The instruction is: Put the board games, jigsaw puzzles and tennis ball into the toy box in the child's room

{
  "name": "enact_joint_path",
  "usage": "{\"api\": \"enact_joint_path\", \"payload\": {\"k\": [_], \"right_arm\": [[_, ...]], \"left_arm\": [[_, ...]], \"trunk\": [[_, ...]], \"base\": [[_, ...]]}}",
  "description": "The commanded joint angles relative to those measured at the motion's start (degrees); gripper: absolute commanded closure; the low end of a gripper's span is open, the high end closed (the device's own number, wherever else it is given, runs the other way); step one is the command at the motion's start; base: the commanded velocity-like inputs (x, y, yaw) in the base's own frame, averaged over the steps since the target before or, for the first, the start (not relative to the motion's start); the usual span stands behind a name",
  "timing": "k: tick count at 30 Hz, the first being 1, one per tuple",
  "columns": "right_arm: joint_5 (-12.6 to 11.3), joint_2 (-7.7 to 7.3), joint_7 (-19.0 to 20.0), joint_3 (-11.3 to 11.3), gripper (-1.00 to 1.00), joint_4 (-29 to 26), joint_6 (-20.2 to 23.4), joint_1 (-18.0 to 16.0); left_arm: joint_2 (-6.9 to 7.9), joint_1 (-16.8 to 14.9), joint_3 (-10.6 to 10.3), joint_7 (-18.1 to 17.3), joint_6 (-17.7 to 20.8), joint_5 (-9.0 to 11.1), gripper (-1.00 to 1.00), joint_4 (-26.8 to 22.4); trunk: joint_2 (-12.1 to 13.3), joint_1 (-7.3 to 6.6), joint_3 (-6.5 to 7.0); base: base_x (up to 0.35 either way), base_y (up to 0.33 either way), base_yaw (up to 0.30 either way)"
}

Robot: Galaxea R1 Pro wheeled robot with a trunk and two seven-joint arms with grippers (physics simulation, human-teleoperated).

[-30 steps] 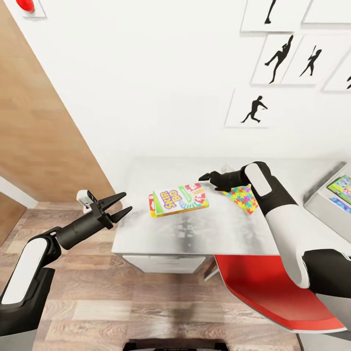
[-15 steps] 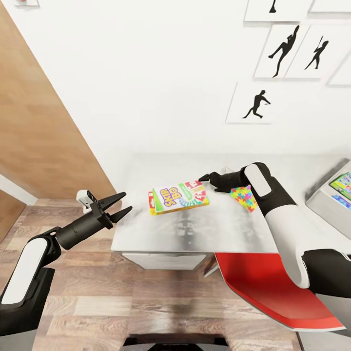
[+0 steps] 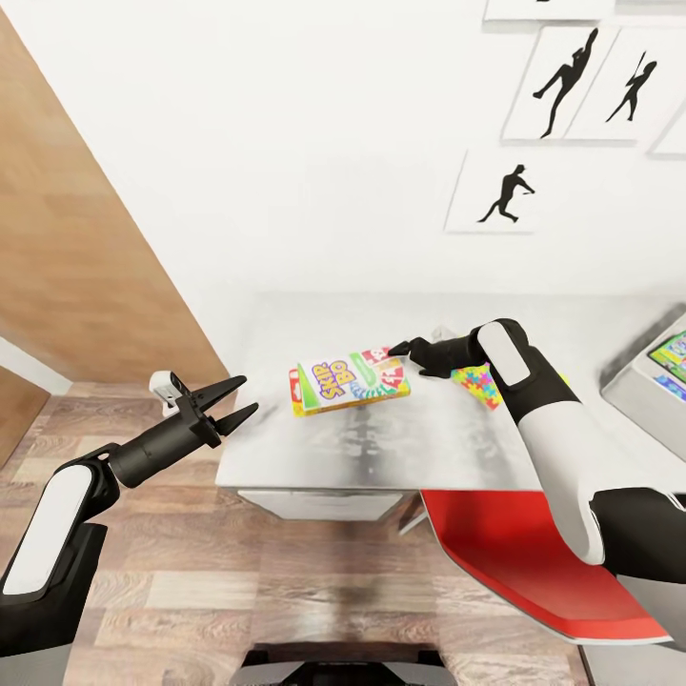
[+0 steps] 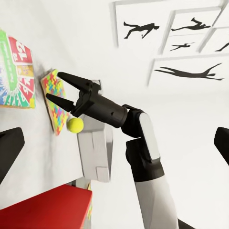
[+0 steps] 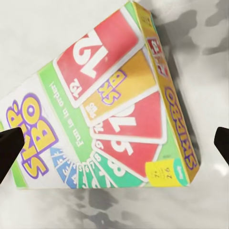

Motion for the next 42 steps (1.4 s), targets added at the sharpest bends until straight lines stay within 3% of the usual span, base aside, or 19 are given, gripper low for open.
{"api": "enact_joint_path", "payload": {"k": [1, 42], "right_arm": [[-0.6, -0.07, -0.5, 0.3, -1.0, 0.0, 0.1, 0.0], [-0.4, -0.15, -0.8, 0.2, -1.0, -0.9, -0.7, -0.7]], "left_arm": [[0.0, 0.0, 0.1, -0.6, 0.2, -0.5, -1.0, 0.0], [0.0, 0.0, 0.1, -0.6, 0.2, -0.5, -1.0, -0.1]], "trunk": [[-0.1, 0.03, -0.17], [-0.1, 0.03, -1.43]], "base": [[0.0, 0.0, 0.0], [0.0, 0.0, 0.0]]}}
